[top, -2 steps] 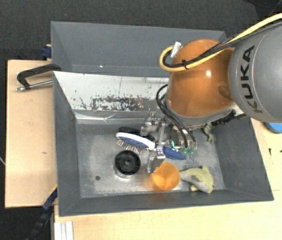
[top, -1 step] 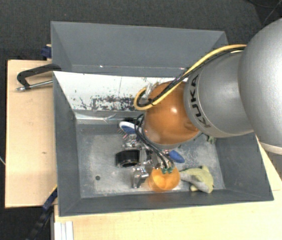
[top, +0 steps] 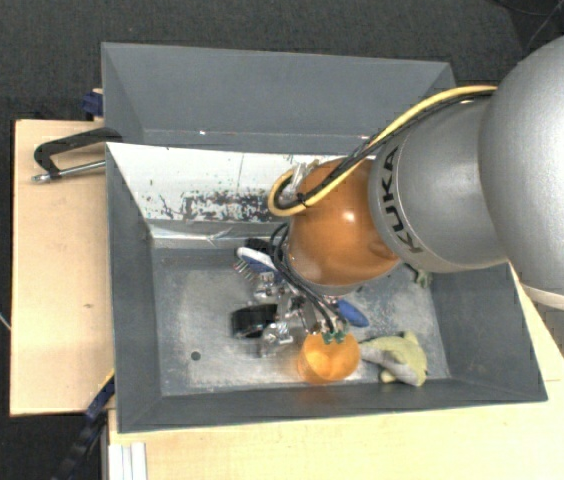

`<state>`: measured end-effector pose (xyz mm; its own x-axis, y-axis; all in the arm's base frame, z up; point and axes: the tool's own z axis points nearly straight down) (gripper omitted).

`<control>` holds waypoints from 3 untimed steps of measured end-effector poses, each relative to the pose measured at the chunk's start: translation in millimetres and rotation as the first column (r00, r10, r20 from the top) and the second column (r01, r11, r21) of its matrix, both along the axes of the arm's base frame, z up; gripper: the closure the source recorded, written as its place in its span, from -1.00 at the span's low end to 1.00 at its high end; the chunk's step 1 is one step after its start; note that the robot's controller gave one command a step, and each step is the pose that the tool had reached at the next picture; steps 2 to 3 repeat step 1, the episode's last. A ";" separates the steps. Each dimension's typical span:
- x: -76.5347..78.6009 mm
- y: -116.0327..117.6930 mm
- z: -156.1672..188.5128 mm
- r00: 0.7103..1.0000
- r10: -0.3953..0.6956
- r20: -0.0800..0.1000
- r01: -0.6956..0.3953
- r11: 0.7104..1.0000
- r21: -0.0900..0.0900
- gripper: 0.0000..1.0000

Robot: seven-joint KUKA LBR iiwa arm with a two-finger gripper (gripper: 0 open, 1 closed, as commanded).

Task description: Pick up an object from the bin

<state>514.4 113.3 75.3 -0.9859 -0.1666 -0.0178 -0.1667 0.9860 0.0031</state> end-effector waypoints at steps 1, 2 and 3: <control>8.0 10.7 143.9 0.997 0.077 -0.002 -0.077 0.997 -0.003 1.00; 8.0 10.7 143.9 0.997 0.077 -0.002 -0.077 0.997 -0.003 1.00; 8.0 10.7 143.9 0.997 0.077 -0.002 -0.077 0.997 -0.003 1.00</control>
Offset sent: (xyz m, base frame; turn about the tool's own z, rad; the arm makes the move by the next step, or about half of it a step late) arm 0.0053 0.0089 0.1380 -0.0766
